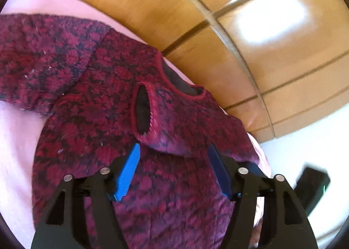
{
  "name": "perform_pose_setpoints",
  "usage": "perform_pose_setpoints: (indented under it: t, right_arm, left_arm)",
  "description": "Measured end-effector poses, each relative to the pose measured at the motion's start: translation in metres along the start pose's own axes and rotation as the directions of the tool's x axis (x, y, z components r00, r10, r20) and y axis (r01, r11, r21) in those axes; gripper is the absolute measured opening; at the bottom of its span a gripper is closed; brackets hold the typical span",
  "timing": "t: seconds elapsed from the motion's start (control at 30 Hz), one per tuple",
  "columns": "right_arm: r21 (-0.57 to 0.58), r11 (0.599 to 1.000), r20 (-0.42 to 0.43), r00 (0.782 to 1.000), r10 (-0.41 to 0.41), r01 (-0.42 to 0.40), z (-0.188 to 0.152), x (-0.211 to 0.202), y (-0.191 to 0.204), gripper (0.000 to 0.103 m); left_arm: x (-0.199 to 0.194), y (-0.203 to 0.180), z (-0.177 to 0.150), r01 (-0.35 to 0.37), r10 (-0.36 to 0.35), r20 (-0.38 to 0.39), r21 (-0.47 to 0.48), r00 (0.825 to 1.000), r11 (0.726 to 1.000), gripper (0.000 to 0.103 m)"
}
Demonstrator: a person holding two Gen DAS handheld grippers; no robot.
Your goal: Fold small clothes
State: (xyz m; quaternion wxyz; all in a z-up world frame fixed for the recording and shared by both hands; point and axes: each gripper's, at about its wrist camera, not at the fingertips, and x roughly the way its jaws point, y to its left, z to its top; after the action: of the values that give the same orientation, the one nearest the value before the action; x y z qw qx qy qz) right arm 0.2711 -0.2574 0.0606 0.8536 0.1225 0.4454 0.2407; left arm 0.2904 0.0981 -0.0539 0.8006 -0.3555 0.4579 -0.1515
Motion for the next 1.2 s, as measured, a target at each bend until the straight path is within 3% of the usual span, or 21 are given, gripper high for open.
perform_pose_setpoints:
  t: [0.1, 0.13, 0.17, 0.23, 0.37, 0.57, 0.63, 0.73, 0.93, 1.0, 1.07, 1.1, 1.17, 1.2]
  right_arm:
    - [0.099, 0.993, 0.051, 0.996, -0.077, 0.072, -0.011, -0.046, -0.048, 0.075]
    - [0.124, 0.988, 0.064, 0.993, -0.103, 0.095, -0.013, -0.055, -0.059, 0.075]
    - [0.166, 0.979, 0.077, 0.988, -0.132, 0.117, -0.015, -0.065, -0.075, 0.074]
    - [0.241, 0.961, 0.091, 0.983, -0.16, 0.134, -0.018, -0.074, -0.099, 0.067]
    - [0.329, 0.936, 0.11, 0.979, -0.174, 0.129, -0.011, -0.071, -0.127, 0.055]
    - [0.245, 0.959, 0.017, 0.989, -0.149, 0.141, 0.002, -0.011, -0.112, 0.047]
    - [0.199, 0.961, -0.022, 0.981, -0.191, 0.191, 0.001, 0.012, -0.102, 0.047]
    - [0.17, 0.952, -0.065, 0.967, -0.247, 0.254, -0.006, 0.039, -0.097, 0.047]
    - [0.058, 0.921, -0.044, 0.923, -0.383, 0.386, -0.018, 0.062, -0.08, 0.048]
    - [0.015, 0.904, -0.031, 0.904, -0.426, 0.426, -0.02, 0.068, -0.073, 0.048]
    - [-0.036, 0.879, -0.014, 0.879, -0.476, 0.475, -0.022, 0.07, -0.064, 0.049]
    - [-0.046, 0.87, -0.005, 0.87, -0.492, 0.492, -0.023, 0.072, -0.062, 0.05]
    - [-0.053, 0.861, 0.005, 0.862, -0.507, 0.507, -0.025, 0.076, -0.061, 0.051]
    - [-0.052, 0.858, 0.009, 0.859, -0.512, 0.512, -0.026, 0.076, -0.06, 0.052]
  left_arm:
    - [0.017, 0.004, 0.007, -0.024, 0.024, -0.013, -0.017, 1.0, 1.0, 0.065]
    - [0.024, 0.003, 0.009, -0.043, 0.043, -0.016, -0.006, 0.999, 0.999, 0.058]
    - [0.028, 0.0, 0.01, -0.062, 0.062, -0.016, 0.007, 0.998, 0.998, 0.035]
    - [0.036, -0.005, 0.015, -0.099, 0.1, -0.027, 0.04, 0.995, 0.994, 0.013]
    - [0.018, -0.015, 0.025, -0.126, 0.122, 0.055, 0.07, 0.991, 0.99, 0.011]
    - [-0.012, -0.003, 0.04, -0.209, 0.196, 0.138, 0.084, 0.971, 0.974, 0.011]
    - [-0.016, 0.003, 0.041, -0.239, 0.225, 0.144, 0.086, 0.964, 0.967, 0.011]
    - [-0.015, 0.017, 0.041, -0.32, 0.304, 0.156, 0.089, 0.94, 0.943, 0.01]
    - [0.001, 0.038, 0.027, -0.371, 0.357, 0.139, 0.091, 0.924, 0.924, 0.01]
    - [-0.006, 0.041, 0.025, -0.326, 0.315, 0.148, 0.056, 0.937, 0.944, 0.015]
    - [-0.023, 0.048, 0.021, -0.276, 0.27, 0.165, 0.016, 0.949, 0.961, 0.032]
    - [-0.033, 0.052, 0.019, -0.257, 0.252, 0.186, 0.005, 0.95, 0.966, 0.033]
    - [-0.054, 0.06, 0.017, -0.282, 0.28, 0.237, -0.028, 0.93, 0.959, 0.069]
    - [-0.069, 0.066, 0.015, -0.289, 0.29, 0.274, -0.046, 0.917, 0.956, 0.073]
